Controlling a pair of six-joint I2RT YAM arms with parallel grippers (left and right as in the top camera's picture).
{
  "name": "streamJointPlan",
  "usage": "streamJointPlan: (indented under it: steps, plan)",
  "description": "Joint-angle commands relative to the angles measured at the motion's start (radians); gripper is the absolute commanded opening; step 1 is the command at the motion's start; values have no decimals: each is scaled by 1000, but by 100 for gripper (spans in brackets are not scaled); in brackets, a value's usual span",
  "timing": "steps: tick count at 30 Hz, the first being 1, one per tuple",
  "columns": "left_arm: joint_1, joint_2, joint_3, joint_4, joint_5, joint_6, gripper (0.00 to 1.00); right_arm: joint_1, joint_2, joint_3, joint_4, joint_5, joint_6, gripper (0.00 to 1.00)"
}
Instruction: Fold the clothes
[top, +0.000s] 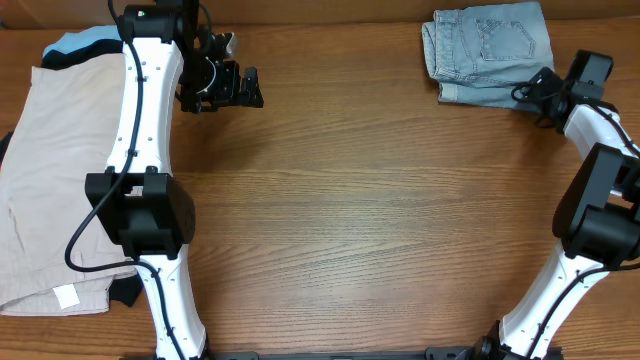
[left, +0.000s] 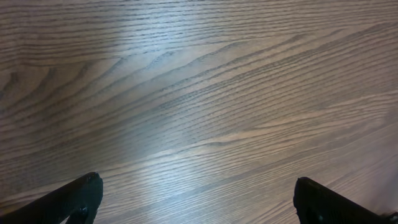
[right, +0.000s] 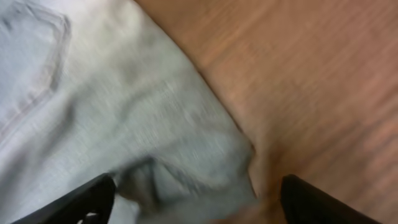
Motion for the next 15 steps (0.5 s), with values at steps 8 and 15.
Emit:
streamJointPlan:
  steps: [8, 15]
  plan:
    - [-5, -19, 92, -114, -4, -104, 100, 40, -666, 29, -288, -86, 2, 100]
    - [-8, -140, 183, -192, -43, -92, 100, 83, -1035, 29, -445, -86, 2, 100]
